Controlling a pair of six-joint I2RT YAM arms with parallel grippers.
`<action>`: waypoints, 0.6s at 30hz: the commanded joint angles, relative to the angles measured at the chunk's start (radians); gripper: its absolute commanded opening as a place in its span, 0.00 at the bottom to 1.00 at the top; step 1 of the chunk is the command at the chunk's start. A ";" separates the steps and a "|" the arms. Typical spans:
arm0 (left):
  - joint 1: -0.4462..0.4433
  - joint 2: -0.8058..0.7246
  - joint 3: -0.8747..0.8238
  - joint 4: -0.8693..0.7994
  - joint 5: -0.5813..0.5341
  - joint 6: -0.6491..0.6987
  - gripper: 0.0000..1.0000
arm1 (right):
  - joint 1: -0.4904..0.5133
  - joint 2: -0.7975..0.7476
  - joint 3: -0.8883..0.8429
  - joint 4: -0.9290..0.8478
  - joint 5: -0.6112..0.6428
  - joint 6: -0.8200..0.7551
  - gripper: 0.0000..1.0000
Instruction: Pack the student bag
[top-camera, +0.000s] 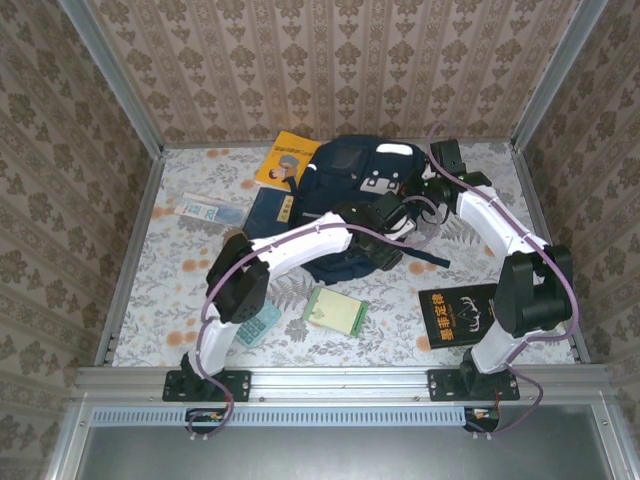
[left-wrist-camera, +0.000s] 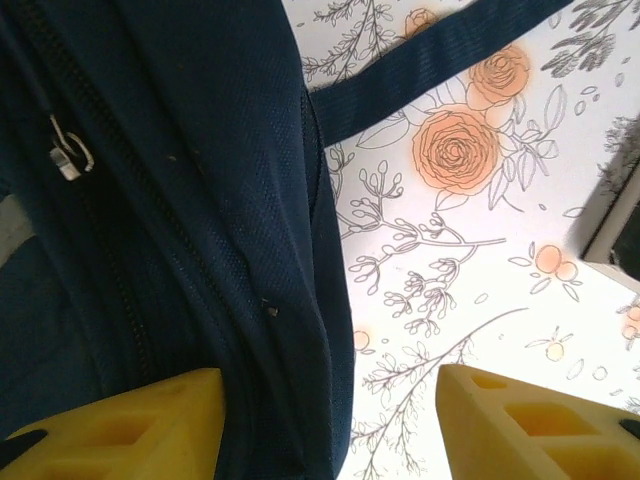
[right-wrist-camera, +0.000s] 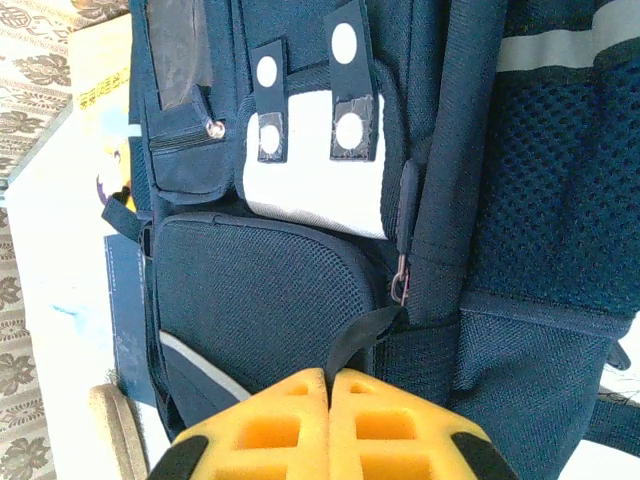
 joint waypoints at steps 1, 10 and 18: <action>-0.002 0.041 0.034 -0.018 -0.099 0.009 0.42 | 0.012 -0.017 0.018 0.076 -0.050 0.022 0.00; 0.070 -0.081 -0.011 0.030 -0.174 -0.046 0.00 | -0.024 -0.065 -0.053 0.082 -0.033 -0.008 0.40; 0.219 -0.165 0.018 0.012 0.054 -0.102 0.00 | -0.080 -0.190 -0.271 0.209 -0.054 -0.108 0.46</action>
